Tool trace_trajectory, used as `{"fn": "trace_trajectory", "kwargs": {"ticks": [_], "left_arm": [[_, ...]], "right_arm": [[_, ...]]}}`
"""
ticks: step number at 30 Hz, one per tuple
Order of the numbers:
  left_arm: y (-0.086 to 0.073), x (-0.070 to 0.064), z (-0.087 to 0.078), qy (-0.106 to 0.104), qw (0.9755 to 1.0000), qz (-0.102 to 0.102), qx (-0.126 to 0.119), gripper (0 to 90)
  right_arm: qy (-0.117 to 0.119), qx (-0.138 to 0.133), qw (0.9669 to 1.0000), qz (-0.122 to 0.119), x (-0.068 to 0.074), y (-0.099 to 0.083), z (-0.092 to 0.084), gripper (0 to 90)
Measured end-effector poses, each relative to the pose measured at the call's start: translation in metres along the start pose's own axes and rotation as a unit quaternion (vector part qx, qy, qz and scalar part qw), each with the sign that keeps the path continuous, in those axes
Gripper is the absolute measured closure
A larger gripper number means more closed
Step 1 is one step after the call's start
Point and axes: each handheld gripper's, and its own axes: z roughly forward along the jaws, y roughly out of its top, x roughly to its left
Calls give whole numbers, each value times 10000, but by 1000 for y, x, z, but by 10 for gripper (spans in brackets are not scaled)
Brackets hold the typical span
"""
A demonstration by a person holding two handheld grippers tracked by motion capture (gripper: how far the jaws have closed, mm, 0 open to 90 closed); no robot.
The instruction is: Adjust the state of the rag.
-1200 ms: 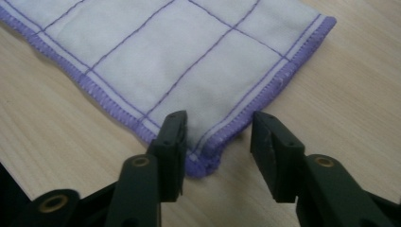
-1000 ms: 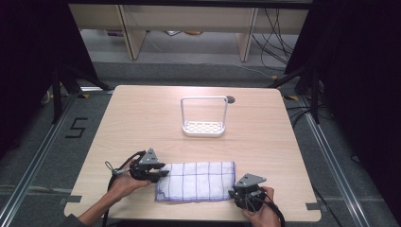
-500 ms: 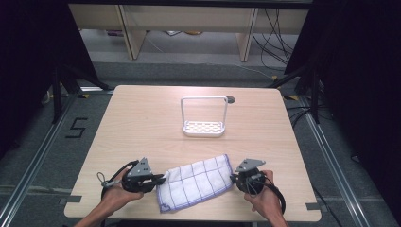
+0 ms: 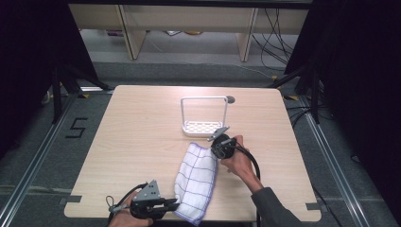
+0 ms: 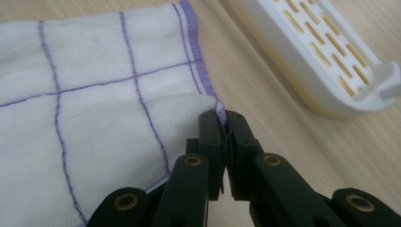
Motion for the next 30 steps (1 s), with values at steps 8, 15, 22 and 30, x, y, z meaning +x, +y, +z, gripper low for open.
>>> {"fn": "trace_trajectory", "kwargs": {"ticks": [8,15,22,30], "left_arm": [[6,-16,33,-349,9992,-160,85,702],[16,-10,8,-21,9999,169,29,411],[31,52,3,868,9962,72,-81,375],[59,126,19,1638,9859,-318,-119,364]], "right_arm": [[-41,135,9999,-50,-9,21,27,790],[-311,-352,9970,612,-25,8,5,592],[-141,-664,9907,1177,-27,-3,-5,514],[-49,-683,9883,1364,-26,-1,0,453]]}}
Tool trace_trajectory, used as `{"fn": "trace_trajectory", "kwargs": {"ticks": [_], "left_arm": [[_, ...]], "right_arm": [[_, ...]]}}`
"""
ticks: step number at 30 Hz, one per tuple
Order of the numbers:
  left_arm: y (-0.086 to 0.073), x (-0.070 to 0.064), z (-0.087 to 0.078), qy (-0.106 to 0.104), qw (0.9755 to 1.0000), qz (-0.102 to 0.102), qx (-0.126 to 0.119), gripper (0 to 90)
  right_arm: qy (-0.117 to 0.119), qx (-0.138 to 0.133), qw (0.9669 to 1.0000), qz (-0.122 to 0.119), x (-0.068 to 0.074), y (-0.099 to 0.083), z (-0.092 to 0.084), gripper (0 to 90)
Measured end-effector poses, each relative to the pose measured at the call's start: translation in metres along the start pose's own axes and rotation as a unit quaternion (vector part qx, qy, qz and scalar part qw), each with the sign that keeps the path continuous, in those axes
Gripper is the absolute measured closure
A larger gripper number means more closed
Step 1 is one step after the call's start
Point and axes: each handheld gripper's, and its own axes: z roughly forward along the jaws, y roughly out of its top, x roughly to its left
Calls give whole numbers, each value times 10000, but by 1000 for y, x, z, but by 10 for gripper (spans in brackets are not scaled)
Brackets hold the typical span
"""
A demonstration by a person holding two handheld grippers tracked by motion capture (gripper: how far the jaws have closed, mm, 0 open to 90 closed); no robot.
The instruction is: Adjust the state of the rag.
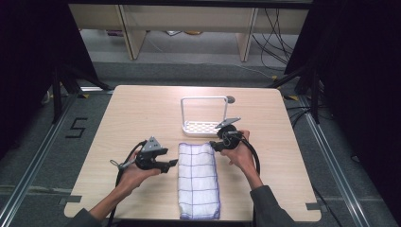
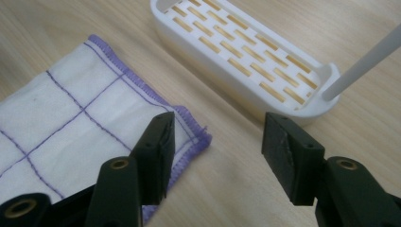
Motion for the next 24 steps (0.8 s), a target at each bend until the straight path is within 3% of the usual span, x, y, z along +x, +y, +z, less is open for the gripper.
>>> {"fn": "trace_trajectory", "kwargs": {"ticks": [2,4,6,11,15,18,21,22,24], "left_arm": [[7,7,13,-107,9998,-72,164,353],[14,10,32,66,9998,-95,171,350],[18,13,43,100,9992,170,340,344],[20,15,61,44,9992,19,399,327],[17,15,65,18,9981,134,597,328],[16,14,65,2,9981,200,584,340],[16,10,64,-24,9973,404,608,418],[16,9,64,-22,9969,469,624,440],[16,9,64,-67,9968,494,618,496]], "right_arm": [[58,3,10000,7,1,0,4,442],[132,56,9999,70,4,1,9,432],[138,63,9999,37,4,0,14,418],[77,76,9999,25,0,0,20,415],[61,112,9999,13,0,-1,26,410],[57,107,9999,0,4,-1,28,410],[65,130,9999,-36,9,1,31,410],[55,109,9998,-166,8,2,32,409],[59,106,9998,-139,9,2,31,409]]}}
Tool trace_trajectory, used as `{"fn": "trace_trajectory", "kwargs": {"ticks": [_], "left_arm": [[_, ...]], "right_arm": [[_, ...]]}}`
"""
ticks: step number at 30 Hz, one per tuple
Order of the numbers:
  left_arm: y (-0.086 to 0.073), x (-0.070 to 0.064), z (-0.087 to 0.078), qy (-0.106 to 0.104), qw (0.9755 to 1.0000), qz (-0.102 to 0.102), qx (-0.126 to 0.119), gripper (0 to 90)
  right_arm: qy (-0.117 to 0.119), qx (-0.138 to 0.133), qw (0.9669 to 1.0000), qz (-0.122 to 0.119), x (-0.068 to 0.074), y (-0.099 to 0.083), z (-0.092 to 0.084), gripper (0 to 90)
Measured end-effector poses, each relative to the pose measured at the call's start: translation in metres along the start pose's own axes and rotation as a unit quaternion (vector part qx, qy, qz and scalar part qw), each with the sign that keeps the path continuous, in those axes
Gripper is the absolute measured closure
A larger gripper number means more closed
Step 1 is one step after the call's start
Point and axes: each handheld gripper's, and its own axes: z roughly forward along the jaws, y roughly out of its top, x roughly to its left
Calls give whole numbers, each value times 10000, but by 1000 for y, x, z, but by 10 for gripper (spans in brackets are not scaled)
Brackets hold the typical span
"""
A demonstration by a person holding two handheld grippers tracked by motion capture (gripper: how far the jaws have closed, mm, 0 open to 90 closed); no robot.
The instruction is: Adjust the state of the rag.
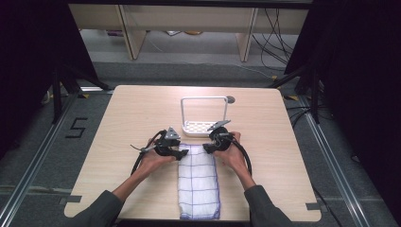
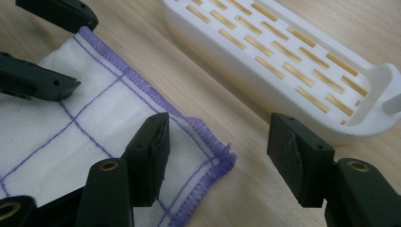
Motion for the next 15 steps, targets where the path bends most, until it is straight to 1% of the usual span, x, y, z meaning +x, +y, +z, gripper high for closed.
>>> {"fn": "trace_trajectory", "kwargs": {"ticks": [1,2,3,4,5,7,10,12,13,14,15], "left_arm": [[0,0,0,-34,10000,16,1,496],[0,-1,0,-70,10000,0,-3,541],[0,-3,0,-185,9998,36,-9,626],[0,-3,0,-185,9998,36,-9,667],[0,-5,-1,-235,9997,85,-4,706],[1,-7,0,-236,9996,168,-12,753],[1,-8,-1,-226,9995,224,-8,773],[1,-7,-1,-269,9995,158,-10,779],[0,-6,0,-287,9995,134,-24,780],[0,-6,0,-287,9995,134,-24,780],[0,-6,0,-298,9995,104,-41,780]], "right_arm": [[-7,-11,10000,33,0,0,-1,408],[7,-61,10000,41,0,0,-1,406],[-14,-14,10000,41,1,1,-3,405],[-14,-14,10000,41,1,1,-3,405],[-22,-36,9999,126,2,1,-4,405],[-5,-38,9999,125,1,1,-5,404],[-9,-65,9999,116,-1,1,-6,404],[2,-90,9996,257,-2,2,-8,403],[32,-76,9998,182,-3,1,-7,402],[32,-76,9998,182,-3,1,-7,402],[42,-82,9999,110,-4,1,-6,402]]}}
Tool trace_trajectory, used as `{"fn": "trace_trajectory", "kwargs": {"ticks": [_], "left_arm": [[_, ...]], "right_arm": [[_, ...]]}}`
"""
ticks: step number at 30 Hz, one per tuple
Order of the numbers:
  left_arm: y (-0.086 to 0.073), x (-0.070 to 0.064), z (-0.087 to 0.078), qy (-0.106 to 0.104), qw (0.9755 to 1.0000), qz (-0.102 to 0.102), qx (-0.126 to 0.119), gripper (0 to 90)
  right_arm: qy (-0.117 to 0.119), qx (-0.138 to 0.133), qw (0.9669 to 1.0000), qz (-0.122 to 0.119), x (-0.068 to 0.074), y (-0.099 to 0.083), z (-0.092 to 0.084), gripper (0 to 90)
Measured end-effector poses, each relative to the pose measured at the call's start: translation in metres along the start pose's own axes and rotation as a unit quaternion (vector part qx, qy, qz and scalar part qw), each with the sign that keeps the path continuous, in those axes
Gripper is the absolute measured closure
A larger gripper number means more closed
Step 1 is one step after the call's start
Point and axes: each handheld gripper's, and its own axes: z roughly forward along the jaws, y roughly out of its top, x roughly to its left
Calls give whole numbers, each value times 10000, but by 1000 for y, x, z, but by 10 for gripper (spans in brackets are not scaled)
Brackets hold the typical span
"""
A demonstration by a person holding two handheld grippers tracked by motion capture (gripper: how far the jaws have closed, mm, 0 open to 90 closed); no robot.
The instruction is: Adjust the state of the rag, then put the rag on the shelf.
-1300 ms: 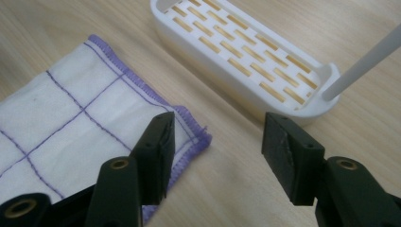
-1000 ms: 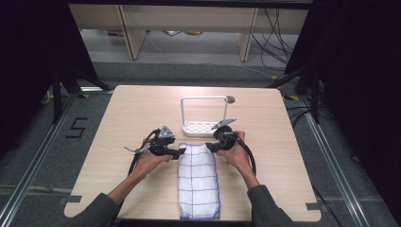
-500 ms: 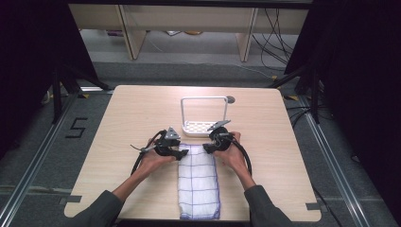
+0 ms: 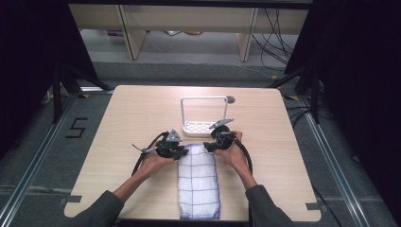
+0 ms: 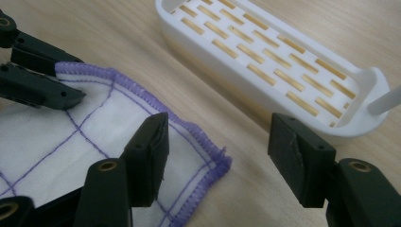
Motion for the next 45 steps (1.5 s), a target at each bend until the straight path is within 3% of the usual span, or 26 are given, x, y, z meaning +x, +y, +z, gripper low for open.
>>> {"fn": "trace_trajectory", "kwargs": {"ticks": [1,11,17,21,22,23,24,25,26,27,36,43,45], "left_arm": [[0,0,0,-7,10000,7,11,780],[0,1,0,-12,10000,1,25,780],[0,1,0,-11,10000,-31,10,779],[-1,1,0,-26,10000,-46,13,779],[-1,2,0,-30,10000,-66,5,779],[-1,2,0,-30,10000,-66,5,779],[-1,1,0,-19,10000,-56,-3,779],[-1,1,0,-19,10000,-56,-3,779],[-1,0,0,-3,10000,-48,-6,779],[-1,0,0,-3,10000,-42,-7,780],[-1,0,-1,41,9999,-93,-100,791],[5,-2,-14,34,9996,-78,-267,802],[6,-2,-18,27,9995,-66,-297,803]], "right_arm": [[-5,29,10000,79,1,0,1,401],[-24,137,9999,45,6,-5,13,418],[13,116,9998,165,8,-7,14,473],[89,16,9997,237,10,-11,13,550],[143,-78,9991,387,14,-13,14,615],[143,-78,9991,387,14,-13,14,615],[251,-16,9993,267,15,-12,13,735],[251,-16,9993,267,15,-12,13,735],[341,-72,9991,247,17,-13,14,812],[306,-38,9994,147,17,-13,13,826],[340,1,9993,141,21,-11,8,851],[399,-353,9986,44,24,-8,-9,854],[429,-334,9985,21,24,-7,-14,855]]}}
